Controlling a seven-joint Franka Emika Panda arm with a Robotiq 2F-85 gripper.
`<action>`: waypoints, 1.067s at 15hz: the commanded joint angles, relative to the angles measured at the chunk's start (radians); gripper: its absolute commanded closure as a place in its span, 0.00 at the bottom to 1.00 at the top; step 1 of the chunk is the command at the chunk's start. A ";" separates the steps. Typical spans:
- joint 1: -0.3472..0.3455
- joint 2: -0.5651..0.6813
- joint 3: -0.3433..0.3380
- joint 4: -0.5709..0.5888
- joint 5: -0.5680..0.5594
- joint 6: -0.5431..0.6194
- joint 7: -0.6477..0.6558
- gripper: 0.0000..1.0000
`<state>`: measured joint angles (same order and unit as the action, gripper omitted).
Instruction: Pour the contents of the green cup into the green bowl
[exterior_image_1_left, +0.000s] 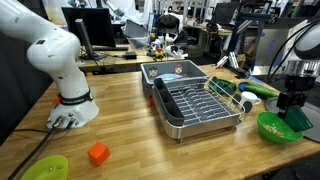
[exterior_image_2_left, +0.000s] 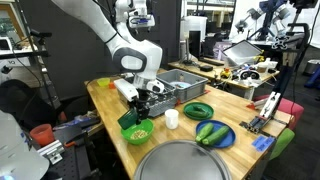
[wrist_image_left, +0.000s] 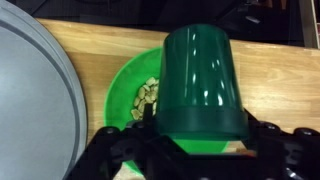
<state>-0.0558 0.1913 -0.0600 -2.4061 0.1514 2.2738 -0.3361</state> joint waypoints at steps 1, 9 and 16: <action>-0.035 0.055 0.016 0.077 0.017 -0.105 -0.029 0.48; -0.054 0.165 0.033 0.252 0.055 -0.364 -0.053 0.48; -0.062 0.265 0.039 0.358 0.067 -0.542 -0.037 0.48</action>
<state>-0.0883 0.4132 -0.0437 -2.1084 0.2027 1.8137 -0.3672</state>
